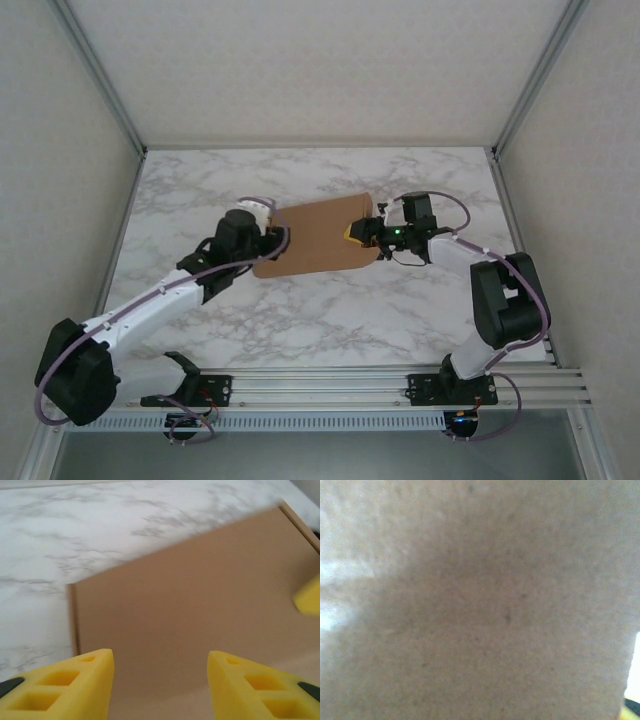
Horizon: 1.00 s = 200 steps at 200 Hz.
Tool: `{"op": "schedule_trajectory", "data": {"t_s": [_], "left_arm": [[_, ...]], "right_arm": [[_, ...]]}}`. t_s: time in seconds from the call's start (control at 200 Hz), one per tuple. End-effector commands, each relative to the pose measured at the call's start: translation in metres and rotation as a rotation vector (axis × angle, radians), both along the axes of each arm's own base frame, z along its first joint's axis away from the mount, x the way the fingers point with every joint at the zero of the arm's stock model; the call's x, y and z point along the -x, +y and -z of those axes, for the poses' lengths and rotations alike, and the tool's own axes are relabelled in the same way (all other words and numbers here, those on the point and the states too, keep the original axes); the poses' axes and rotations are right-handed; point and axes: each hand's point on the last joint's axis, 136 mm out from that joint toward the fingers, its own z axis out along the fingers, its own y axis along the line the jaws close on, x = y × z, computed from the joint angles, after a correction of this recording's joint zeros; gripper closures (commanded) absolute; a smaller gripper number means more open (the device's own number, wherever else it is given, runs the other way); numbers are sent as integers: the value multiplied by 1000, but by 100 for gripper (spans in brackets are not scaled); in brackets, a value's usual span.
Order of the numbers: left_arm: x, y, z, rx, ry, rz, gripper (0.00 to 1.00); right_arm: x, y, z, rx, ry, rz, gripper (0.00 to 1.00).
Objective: Fold the paper box
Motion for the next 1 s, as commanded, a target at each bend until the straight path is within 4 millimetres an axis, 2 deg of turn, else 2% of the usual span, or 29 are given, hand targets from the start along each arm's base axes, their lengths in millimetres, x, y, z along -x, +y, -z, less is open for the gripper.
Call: {"op": "schedule_trajectory", "data": {"t_s": [0.0,0.065,0.14,0.295,0.466,0.656,0.746,0.866,0.921,0.996], "left_arm": [[29,-7,17,-223,-116,219,46],[42,-18,16,-235,-200,332,44],[49,-24,19,-267,-266,406,41],[38,-25,34,-395,-287,427,36],[25,-31,36,-432,-313,425,35],[44,-44,37,-407,-355,526,32],[29,-38,14,-306,-360,377,31],[6,-29,-21,-14,-263,110,32],[-3,-22,-23,135,-169,5,33],[-19,-2,-7,259,-17,-142,35]], "right_arm": [[11,-3,-2,9,19,0,52],[13,-3,-3,6,20,-1,52],[15,-3,-5,-1,23,-1,52],[19,0,-9,-17,26,-7,52],[22,5,-14,-31,25,-16,52],[20,3,-21,-44,9,16,53],[16,-1,-22,-23,-38,52,53],[15,-4,-13,18,-82,114,53],[19,-3,-3,52,-91,116,53],[25,-3,11,95,-104,108,52]]}}
